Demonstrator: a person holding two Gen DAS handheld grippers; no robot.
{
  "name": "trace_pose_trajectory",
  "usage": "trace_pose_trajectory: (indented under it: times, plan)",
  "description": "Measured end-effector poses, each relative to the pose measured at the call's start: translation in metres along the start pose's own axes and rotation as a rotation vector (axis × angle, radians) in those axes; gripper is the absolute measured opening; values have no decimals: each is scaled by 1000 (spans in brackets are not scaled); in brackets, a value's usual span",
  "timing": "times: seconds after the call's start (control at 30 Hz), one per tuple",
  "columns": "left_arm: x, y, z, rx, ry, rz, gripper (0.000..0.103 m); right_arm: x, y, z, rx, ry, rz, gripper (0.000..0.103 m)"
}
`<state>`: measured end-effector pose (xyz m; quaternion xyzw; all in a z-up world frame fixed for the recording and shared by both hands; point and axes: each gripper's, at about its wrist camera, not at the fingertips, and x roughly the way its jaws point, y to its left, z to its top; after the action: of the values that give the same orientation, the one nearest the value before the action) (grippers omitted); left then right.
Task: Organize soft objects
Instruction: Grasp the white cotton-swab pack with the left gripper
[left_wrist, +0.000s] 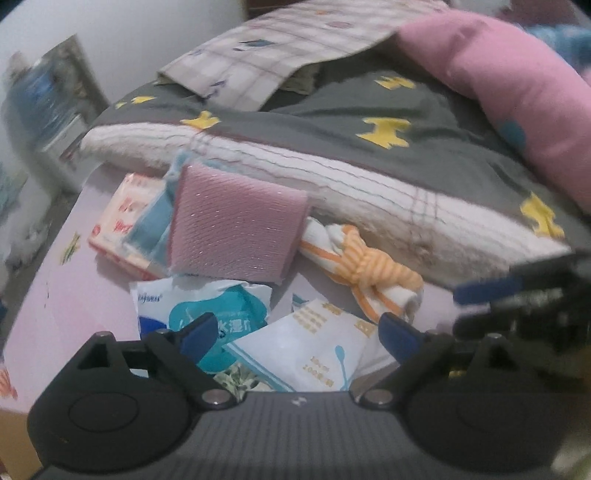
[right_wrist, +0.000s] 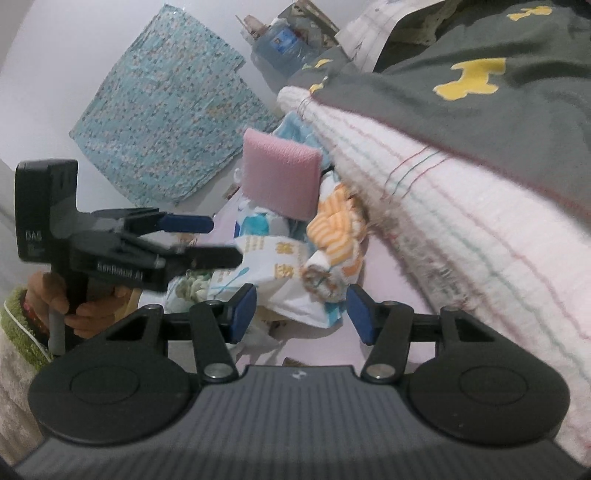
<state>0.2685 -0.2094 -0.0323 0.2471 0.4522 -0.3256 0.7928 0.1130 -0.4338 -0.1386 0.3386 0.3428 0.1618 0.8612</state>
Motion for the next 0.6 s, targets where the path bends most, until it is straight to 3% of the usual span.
trace_pose_trajectory:
  times: [0.23, 0.37, 0.6]
  plan:
    - [20, -19, 1, 201, 54, -1, 95, 2, -13, 9, 48, -14, 11, 55]
    - [38, -34, -1, 317, 129, 6, 95, 7, -14, 11, 58, -10, 16, 55]
    - [58, -33, 0, 307, 197, 35, 93, 15, -11, 16, 59, -15, 20, 55]
